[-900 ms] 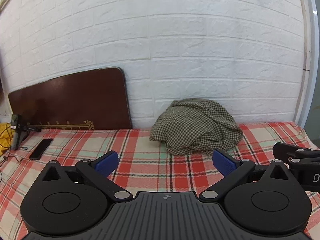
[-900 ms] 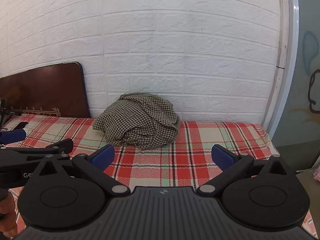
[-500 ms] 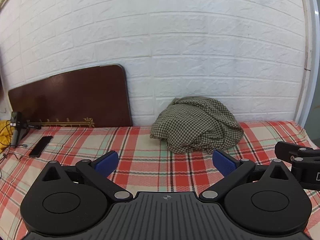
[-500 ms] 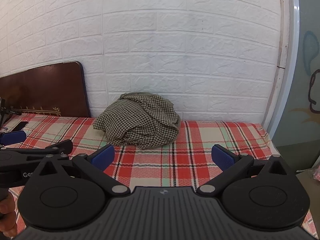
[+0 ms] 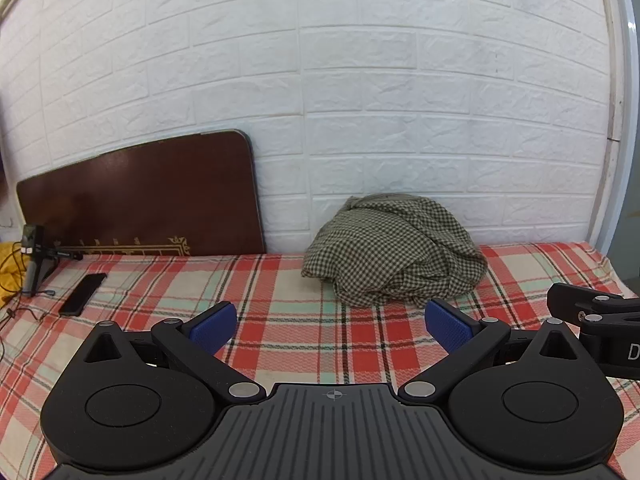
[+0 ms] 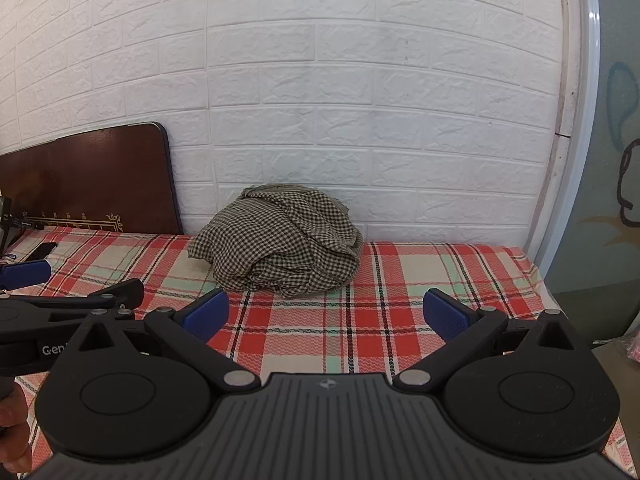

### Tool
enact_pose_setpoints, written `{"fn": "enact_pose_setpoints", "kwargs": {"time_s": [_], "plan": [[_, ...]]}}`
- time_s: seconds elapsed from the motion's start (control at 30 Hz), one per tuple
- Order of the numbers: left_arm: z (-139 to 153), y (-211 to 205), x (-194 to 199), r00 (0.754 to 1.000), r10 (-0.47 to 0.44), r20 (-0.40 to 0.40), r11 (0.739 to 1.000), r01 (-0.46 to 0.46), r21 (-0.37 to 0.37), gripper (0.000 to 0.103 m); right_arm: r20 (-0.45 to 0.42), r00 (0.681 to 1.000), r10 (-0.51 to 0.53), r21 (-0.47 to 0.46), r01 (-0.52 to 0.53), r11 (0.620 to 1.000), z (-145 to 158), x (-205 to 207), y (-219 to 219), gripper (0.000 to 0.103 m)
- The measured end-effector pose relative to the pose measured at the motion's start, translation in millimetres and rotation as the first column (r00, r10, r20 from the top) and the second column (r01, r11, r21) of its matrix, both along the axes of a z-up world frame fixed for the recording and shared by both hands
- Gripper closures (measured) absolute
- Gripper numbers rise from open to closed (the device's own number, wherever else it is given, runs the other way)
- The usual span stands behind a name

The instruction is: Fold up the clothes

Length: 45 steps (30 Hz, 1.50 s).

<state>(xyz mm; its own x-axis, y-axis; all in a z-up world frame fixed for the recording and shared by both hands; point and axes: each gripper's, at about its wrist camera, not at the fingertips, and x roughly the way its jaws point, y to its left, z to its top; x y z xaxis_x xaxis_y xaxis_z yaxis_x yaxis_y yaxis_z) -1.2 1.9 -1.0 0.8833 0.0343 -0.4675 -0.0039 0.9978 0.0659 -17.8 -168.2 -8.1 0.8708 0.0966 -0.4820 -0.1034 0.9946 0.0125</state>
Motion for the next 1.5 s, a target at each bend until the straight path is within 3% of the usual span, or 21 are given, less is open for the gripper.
{"fn": "enact_pose_setpoints", "kwargs": {"time_s": [1.5], "plan": [[1, 1, 8, 1.000, -0.008, -0.012, 1.000, 0.009, 0.007, 0.000, -0.023, 1.000, 0.008, -0.008, -0.008, 1.000, -4, 12, 2, 0.000]]}}
